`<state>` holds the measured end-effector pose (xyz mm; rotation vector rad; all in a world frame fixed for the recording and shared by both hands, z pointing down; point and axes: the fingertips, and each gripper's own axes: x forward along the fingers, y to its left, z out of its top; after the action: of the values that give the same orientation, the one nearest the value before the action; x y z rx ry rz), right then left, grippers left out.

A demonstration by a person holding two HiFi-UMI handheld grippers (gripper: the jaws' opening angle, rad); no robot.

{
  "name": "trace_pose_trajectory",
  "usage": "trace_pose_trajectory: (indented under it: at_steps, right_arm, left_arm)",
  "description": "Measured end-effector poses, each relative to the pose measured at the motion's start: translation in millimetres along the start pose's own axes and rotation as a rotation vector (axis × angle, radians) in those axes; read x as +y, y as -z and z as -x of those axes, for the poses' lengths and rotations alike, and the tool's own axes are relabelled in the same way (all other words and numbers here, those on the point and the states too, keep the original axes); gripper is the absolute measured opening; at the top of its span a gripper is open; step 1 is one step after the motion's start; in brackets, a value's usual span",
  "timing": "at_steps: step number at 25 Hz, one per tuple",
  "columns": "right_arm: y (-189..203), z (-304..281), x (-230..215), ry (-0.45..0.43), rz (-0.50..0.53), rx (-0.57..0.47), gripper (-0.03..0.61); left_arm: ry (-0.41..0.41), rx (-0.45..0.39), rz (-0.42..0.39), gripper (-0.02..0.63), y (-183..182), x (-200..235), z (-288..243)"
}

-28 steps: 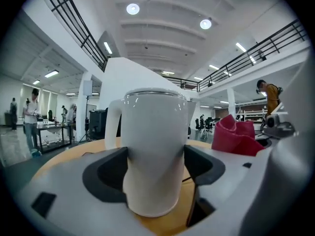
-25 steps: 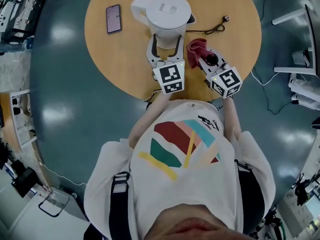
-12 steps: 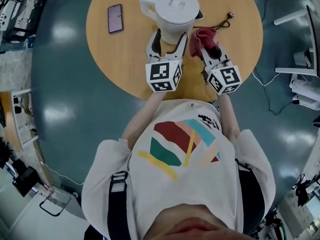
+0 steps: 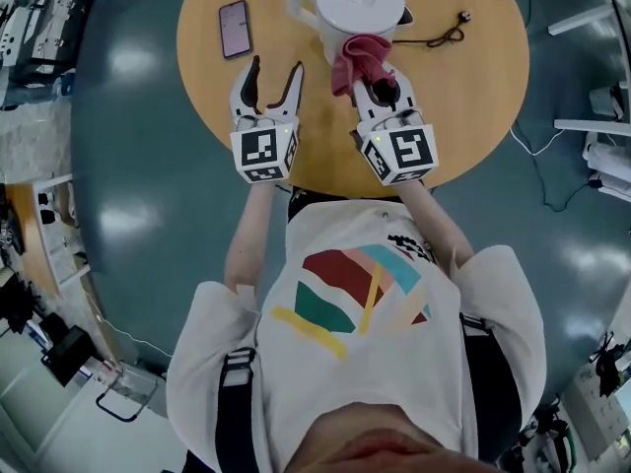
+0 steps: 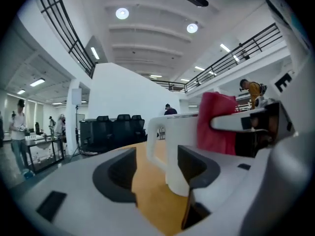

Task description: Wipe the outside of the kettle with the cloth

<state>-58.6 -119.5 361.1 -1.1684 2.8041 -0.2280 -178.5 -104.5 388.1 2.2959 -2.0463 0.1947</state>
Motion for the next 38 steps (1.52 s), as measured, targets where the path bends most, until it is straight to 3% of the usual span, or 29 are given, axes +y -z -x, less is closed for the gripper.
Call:
trace_pose_trajectory:
  at_steps: [3, 7, 13, 19, 23, 31, 34, 38]
  right_arm:
    - [4, -25, 18, 0.123, 0.011, -0.019, 0.038]
    - [16, -58, 22, 0.398, 0.025, -0.028, 0.038]
    - [21, -90, 23, 0.700, 0.125, -0.023, 0.038]
    - [24, -110, 17, 0.880, 0.108, -0.011, 0.038]
    - [23, -113, 13, 0.912, 0.093, -0.001, 0.038]
    - [22, -76, 7, 0.820, 0.153, 0.020, 0.038]
    - [21, -57, 12, 0.764, 0.216, 0.030, 0.038]
    - [3, -30, 6, 0.708, 0.378, 0.025, 0.038]
  left_arm:
    - [0.083, 0.002, -0.025, 0.232, -3, 18, 9]
    - [0.121, 0.015, -0.104, 0.132, 6, 60, 27]
    - [0.204, 0.087, -0.115, 0.132, 42, 115, 32]
    - [0.241, 0.135, -0.132, 0.131, 57, 149, 26]
    - [0.266, 0.155, -0.139, 0.130, 61, 155, 17]
    - [0.301, 0.150, -0.167, 0.131, 56, 109, 2]
    - [0.296, 0.170, -0.161, 0.131, 61, 97, -1]
    - [0.277, 0.162, -0.135, 0.130, 52, 80, -12]
